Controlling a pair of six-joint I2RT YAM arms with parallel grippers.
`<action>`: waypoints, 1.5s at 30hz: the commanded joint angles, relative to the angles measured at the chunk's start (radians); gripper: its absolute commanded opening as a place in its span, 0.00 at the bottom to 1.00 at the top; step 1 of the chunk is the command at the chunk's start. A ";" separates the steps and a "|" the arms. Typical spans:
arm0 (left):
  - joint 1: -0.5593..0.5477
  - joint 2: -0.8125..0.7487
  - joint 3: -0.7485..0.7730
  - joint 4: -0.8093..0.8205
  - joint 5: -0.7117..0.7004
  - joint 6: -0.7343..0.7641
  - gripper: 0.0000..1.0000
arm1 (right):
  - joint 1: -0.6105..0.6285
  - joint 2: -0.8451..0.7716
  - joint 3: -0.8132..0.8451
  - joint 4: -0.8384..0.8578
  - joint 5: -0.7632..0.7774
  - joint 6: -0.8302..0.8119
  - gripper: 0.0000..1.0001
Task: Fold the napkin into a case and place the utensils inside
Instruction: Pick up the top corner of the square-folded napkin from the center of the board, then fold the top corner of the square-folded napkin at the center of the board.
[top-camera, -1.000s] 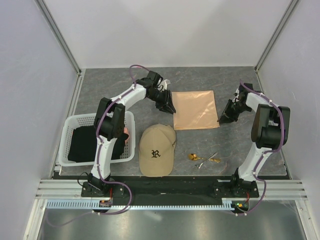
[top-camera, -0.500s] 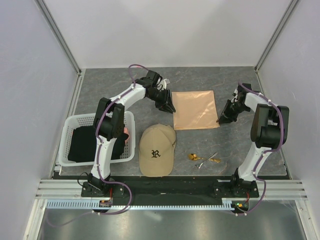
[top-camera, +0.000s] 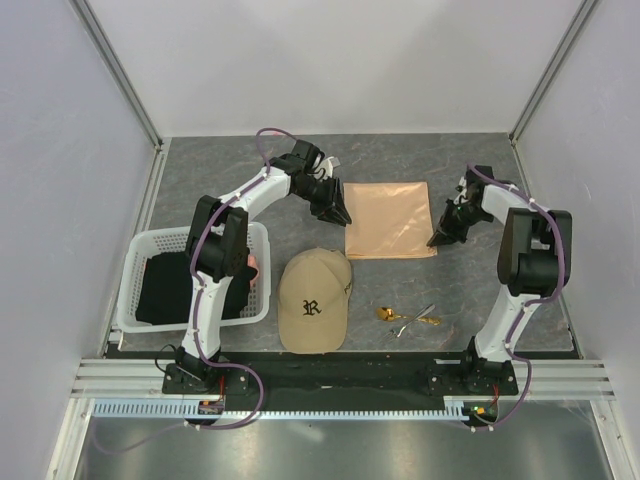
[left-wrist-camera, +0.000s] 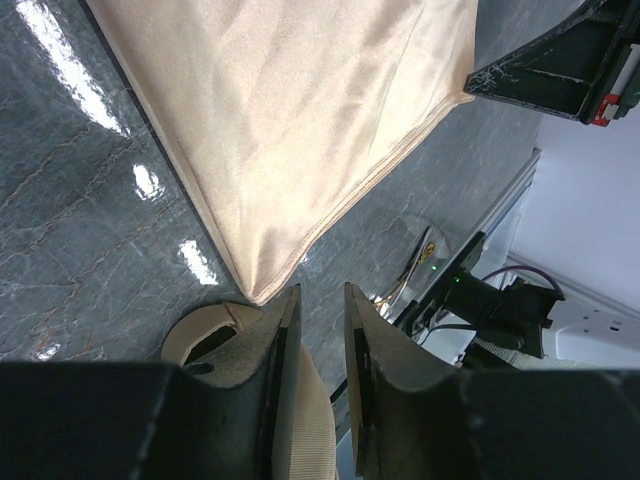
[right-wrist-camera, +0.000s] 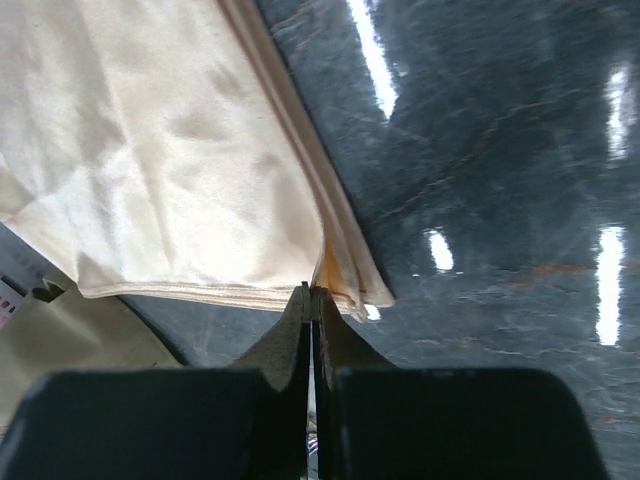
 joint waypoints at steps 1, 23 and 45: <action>0.005 -0.043 -0.005 0.038 0.032 -0.041 0.30 | 0.072 0.006 0.069 0.019 -0.033 0.059 0.00; -0.036 0.004 -0.066 0.083 -0.052 -0.062 0.18 | 0.274 0.368 0.536 0.208 -0.191 0.311 0.00; -0.085 0.035 -0.120 0.097 -0.069 -0.058 0.14 | 0.311 0.525 0.711 0.312 -0.240 0.429 0.00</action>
